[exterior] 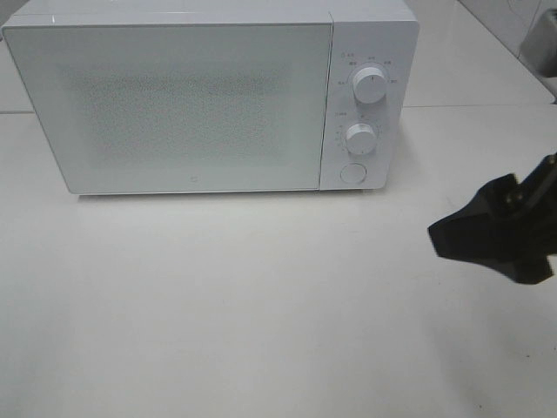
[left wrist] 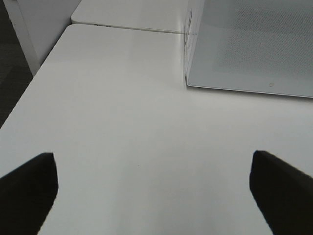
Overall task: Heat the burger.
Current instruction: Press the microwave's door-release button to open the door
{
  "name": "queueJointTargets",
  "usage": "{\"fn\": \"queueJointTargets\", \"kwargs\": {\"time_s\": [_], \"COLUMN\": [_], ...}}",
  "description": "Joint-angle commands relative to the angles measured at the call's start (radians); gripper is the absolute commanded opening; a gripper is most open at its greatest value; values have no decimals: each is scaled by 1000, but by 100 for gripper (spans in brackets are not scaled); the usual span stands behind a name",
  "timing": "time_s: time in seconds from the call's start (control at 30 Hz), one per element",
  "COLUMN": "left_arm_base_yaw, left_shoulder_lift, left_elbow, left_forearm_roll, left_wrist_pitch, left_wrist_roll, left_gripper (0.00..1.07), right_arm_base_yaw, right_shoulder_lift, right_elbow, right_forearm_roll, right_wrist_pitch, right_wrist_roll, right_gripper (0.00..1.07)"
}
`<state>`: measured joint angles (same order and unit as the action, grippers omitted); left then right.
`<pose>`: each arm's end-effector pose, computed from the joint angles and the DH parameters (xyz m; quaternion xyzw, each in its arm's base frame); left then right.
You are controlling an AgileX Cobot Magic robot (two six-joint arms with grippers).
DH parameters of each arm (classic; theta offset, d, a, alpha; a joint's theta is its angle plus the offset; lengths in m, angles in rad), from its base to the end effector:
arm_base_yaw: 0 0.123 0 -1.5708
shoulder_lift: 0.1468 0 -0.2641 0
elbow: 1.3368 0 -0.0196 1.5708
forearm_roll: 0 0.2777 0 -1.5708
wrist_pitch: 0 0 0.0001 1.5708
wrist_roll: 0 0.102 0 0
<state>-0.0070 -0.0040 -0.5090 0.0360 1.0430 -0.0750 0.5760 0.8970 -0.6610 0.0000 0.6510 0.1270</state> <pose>0.0488 0.0028 0.2899 -0.0294 0.8445 -0.0039 0.5348 0.1809 0.1175 0.2563 -0.2063 0.9034 0.1295 0.3530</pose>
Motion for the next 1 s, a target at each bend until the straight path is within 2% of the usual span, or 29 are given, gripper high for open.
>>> {"fn": "queueJointTargets", "kwargs": {"time_s": [0.03, 0.1, 0.17, 0.23, 0.27, 0.73, 1.0], "left_arm_base_yaw": [2, 2, 2, 2, 2, 2, 2], "left_shoulder_lift": [-19, -19, -19, -19, -19, -19, -19], "left_elbow": [3, 3, 3, 3, 3, 3, 3], "left_forearm_roll": [-3, -3, -3, -3, -3, -3, -3], "left_wrist_pitch": [-11, -11, -11, -11, -11, -11, -11], "left_wrist_roll": [-4, -4, -4, -4, -4, -4, -4], "left_gripper": [100, 100, 100, 100, 100, 100, 100], "right_arm_base_yaw": [-134, -158, -245, -261, -290, -422, -450], "right_shoulder_lift": [-103, -126, -248, -273, -336, -735, -910], "right_elbow": [29, 35, 65, 71, 81, 135, 149], "right_forearm_roll": [0, 0, -8, -11, -18, -58, -97], "right_wrist_pitch": [73, 87, 150, 167, 205, 369, 344], "right_wrist_roll": [-5, -8, -9, -8, -8, -7, -7], "right_gripper": [77, 77, 76, 76, 76, 76, 76]}}
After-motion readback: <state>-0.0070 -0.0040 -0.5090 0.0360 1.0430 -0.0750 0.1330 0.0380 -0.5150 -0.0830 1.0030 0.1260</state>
